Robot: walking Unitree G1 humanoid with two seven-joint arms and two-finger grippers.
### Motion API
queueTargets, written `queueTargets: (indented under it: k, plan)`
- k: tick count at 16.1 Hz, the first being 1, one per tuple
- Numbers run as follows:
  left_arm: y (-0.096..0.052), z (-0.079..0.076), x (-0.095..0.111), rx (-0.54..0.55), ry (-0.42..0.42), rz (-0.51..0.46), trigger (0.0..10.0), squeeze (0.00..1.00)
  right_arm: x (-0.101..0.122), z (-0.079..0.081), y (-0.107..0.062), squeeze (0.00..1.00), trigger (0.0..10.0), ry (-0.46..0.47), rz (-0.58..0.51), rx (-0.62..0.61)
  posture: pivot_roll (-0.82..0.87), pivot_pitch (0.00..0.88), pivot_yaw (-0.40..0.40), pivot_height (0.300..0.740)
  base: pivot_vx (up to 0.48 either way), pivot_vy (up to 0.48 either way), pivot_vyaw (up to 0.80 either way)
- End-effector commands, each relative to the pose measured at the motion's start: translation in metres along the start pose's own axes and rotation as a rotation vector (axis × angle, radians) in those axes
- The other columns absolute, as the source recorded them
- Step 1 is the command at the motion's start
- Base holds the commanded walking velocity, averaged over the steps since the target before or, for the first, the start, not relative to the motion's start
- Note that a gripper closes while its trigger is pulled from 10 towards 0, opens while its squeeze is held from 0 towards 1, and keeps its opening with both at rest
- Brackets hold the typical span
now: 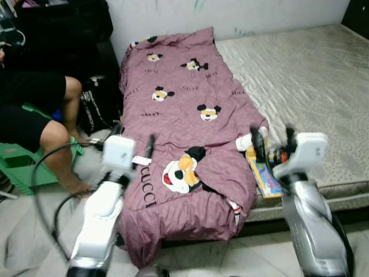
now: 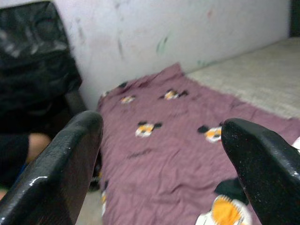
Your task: Clean up the room
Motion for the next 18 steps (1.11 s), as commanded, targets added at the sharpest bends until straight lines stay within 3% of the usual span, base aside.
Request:
queueTargets:
  k: [1,3,5,9,18]
  plan:
    - [-0.002,0.010,0.002,0.029,0.007,-0.002,10.0,0.00,0.000,-0.006,-0.003,0.00,10.0,-0.004,0.022,-0.014,-0.09,0.000,0.076,0.740,0.000,0.000,0.00]
    - [-0.001,0.010,0.001,0.032,0.004,0.002,10.0,0.00,-0.002,-0.013,0.001,0.00,10.0,-0.004,0.029,-0.043,-0.10,0.000,0.077,0.740,0.000,0.000,0.00]
    - [0.008,0.001,0.008,0.009,-0.002,-0.025,10.0,0.00,0.004,-0.002,0.015,0.00,10.0,-0.052,0.005,0.000,-0.10,0.000,0.075,0.740,0.000,0.000,0.80]
    - [0.007,-0.004,0.009,-0.024,-0.042,-0.032,10.0,0.00,0.006,0.002,0.011,0.00,10.0,-0.037,0.039,0.001,-0.10,0.000,0.068,0.740,0.000,0.000,0.72]
    - [0.007,-0.009,0.009,-0.034,-0.045,-0.035,10.0,0.00,0.008,0.006,0.019,0.00,10.0,-0.022,0.031,-0.002,-0.09,0.000,0.072,0.740,0.124,0.000,0.00]
Point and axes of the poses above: a point about 5 cm out from each wrist's last joint towards the gripper, its own y axis pointing out of the wrist towards the gripper, its own x axis along the axis of the wrist's last joint, z = x × y, the point moved 6 cm from there along y, pointing out of the wrist towards the gripper, and after that the axes turned 7 degrees about y, right-handed, at the moved point
